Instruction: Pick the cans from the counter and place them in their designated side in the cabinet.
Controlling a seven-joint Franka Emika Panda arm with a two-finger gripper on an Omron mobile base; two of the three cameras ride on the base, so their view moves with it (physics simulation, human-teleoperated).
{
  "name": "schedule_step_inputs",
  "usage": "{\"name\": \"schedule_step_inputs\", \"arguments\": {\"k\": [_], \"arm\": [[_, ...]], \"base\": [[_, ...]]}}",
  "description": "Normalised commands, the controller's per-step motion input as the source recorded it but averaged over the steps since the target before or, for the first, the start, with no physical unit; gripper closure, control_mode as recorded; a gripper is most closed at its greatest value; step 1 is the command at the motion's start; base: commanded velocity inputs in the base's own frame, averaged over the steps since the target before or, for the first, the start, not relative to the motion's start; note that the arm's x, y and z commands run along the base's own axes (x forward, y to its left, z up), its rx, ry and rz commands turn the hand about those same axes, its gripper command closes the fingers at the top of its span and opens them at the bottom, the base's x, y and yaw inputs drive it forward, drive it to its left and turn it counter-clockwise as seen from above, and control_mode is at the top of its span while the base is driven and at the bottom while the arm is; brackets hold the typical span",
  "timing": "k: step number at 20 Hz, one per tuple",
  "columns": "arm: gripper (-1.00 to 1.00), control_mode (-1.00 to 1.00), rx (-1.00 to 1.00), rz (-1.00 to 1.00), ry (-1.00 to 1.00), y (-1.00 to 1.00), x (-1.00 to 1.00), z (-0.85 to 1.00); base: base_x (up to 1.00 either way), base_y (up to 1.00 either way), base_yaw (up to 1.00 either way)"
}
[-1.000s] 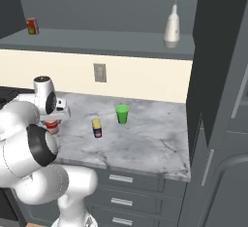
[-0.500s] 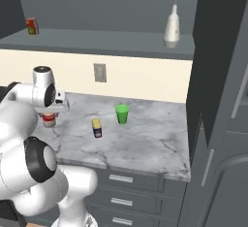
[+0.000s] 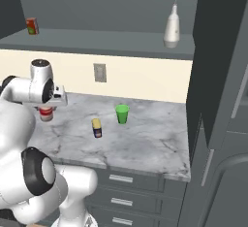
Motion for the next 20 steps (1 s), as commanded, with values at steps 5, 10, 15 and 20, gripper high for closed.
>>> {"name": "schedule_step_inputs", "arguments": {"k": [5, 10, 15, 20], "arm": [[1.00, -1.00, 0.00, 0.02, -0.11, 0.00, -0.10, 0.22], [1.00, -1.00, 0.00, 0.01, -0.11, 0.00, -0.06, 0.28], [1.00, -1.00, 0.01, 0.01, -0.11, 0.00, -0.10, 0.32], [1.00, -1.00, 0.01, 0.01, -0.10, -0.01, -0.17, 0.35]], "base": [[0.00, 0.00, 0.00], [0.00, 0.00, 0.00], [0.00, 0.00, 0.00], [0.00, 0.00, 0.00]]}}
